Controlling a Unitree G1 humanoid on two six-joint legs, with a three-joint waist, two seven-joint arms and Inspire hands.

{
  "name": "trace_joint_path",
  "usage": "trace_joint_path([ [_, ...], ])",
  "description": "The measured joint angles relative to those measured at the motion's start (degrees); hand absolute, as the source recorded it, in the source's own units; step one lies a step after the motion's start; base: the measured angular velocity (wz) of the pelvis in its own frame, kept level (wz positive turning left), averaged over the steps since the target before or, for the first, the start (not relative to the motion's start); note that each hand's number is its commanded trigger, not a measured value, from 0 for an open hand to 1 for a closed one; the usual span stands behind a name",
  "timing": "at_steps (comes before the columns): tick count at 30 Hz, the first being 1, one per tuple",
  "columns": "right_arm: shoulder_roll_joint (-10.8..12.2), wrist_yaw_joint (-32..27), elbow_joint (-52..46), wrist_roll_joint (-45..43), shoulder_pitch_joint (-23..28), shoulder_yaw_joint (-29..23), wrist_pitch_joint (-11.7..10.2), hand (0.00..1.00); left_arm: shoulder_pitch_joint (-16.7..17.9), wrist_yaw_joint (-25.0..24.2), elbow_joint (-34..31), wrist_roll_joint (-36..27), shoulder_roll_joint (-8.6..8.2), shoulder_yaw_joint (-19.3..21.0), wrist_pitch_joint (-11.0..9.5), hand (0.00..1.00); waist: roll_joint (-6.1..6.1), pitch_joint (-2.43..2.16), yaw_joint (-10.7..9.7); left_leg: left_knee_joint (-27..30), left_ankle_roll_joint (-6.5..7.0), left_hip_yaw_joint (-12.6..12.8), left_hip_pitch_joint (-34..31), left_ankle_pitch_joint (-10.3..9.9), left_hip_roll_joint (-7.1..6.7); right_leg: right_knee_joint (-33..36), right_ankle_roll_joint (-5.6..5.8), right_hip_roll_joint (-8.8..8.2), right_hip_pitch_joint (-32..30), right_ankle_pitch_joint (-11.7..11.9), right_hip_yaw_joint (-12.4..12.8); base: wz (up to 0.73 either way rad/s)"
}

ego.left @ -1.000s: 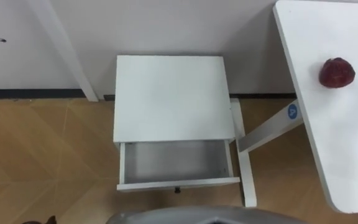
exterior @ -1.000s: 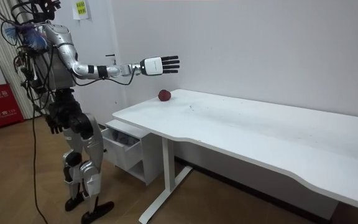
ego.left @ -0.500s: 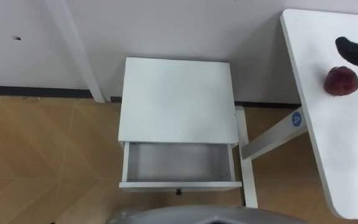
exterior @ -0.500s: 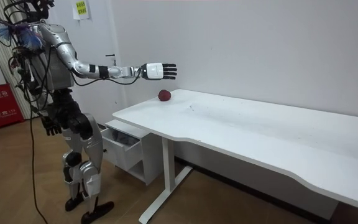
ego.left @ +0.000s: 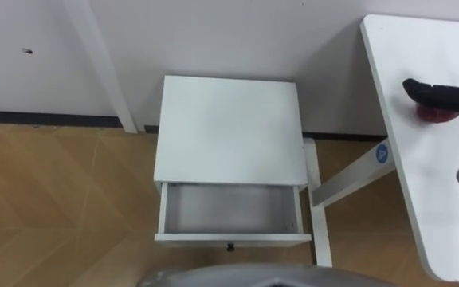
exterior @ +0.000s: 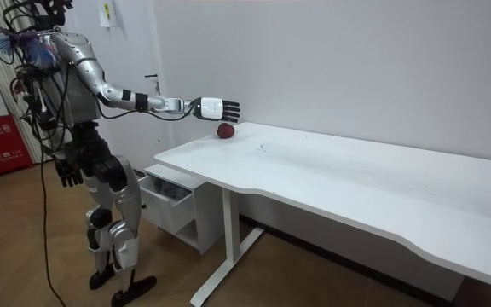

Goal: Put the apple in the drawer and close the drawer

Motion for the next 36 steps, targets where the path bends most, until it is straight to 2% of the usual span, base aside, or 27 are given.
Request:
trace_joint_path([
  [3,0.0,1.65,1.76,-0.14,0.08,-0.03,0.01,0.0,0.26,-0.01,0.01,0.04,0.0,0.06,0.0,0.0,0.24,-0.06,0.0,-0.01,0.0,0.0,-0.01,0.0,0.0,0.02,0.0,-0.01,0.0,0.0,-0.01,0.0],
  [8,0.0,3.79,2.51,-1.92,0.18,-0.03,0.03,0.0,0.33,-0.04,-0.03,0.04,0.02,0.06,0.02,0.0,0.92,-0.47,-0.15,0.03,0.0,0.0,0.12,0.0,0.0,0.04,0.0,-0.03,0.15,0.0,-0.05,0.0],
  [14,0.0,5.72,5.33,-2.59,0.24,-0.02,0.55,0.0,0.37,-0.16,-0.04,0.08,0.21,0.01,0.07,0.0,0.09,-0.33,-0.2,0.07,0.0,-0.14,0.52,0.0,0.05,0.06,0.0,-0.05,0.7,0.0,-0.54,0.02],
  [20,0.0,6.18,7.98,-8.5,0.24,-0.02,0.56,0.0,0.31,-1.17,-0.07,1.1,0.35,0.02,0.07,0.0,-0.54,-0.28,0.1,0.17,-0.01,-0.24,0.44,-0.01,0.08,0.07,-0.04,-0.13,0.7,0.02,-1.43,0.0],
  [21,0.0,6.18,8.18,-8.68,0.24,-0.02,0.56,0.59,0.3,-1.35,-0.08,1.1,0.35,0.03,0.07,0.0,-0.52,-0.28,0.11,0.15,-0.01,-0.26,0.44,-0.01,0.07,0.07,-0.04,-0.13,0.71,0.02,-1.45,0.0],
  [22,0.0,6.15,8.47,-8.89,0.24,-0.02,0.59,1.0,0.3,-1.62,-0.07,1.12,0.35,0.03,0.07,0.0,-0.42,-0.26,0.22,0.13,-0.01,-0.29,0.44,-0.01,0.07,0.05,-0.04,-0.12,0.7,0.02,-1.48,0.0],
  [26,0.0,5.74,8.48,-9.69,0.24,-0.04,0.6,1.0,0.3,-1.73,-0.05,1.1,0.34,0.04,0.08,0.0,-0.03,-0.27,0.24,0.08,-0.01,-0.51,0.43,-0.01,0.08,0.02,-0.04,-0.11,0.71,0.02,-1.76,0.01],
  [29,-0.05,3.43,8.51,-9.75,0.24,-0.2,0.58,1.0,0.33,-1.72,-0.05,1.1,0.33,0.03,0.11,0.0,0.31,-0.49,0.17,0.07,-0.01,-1.12,0.35,-0.01,0.05,0.02,-0.04,-0.19,0.84,0.02,-3.0,0.08],
  [36,-0.15,0.97,8.98,-10.47,0.23,-0.26,0.49,1.0,0.34,-1.56,-0.01,1.09,0.3,0.03,0.14,0.0,0.5,-0.55,0.19,0.07,-0.01,-1.41,0.44,0.0,0.04,-0.04,-0.04,-0.17,1.15,0.02,-3.2,0.01],
])
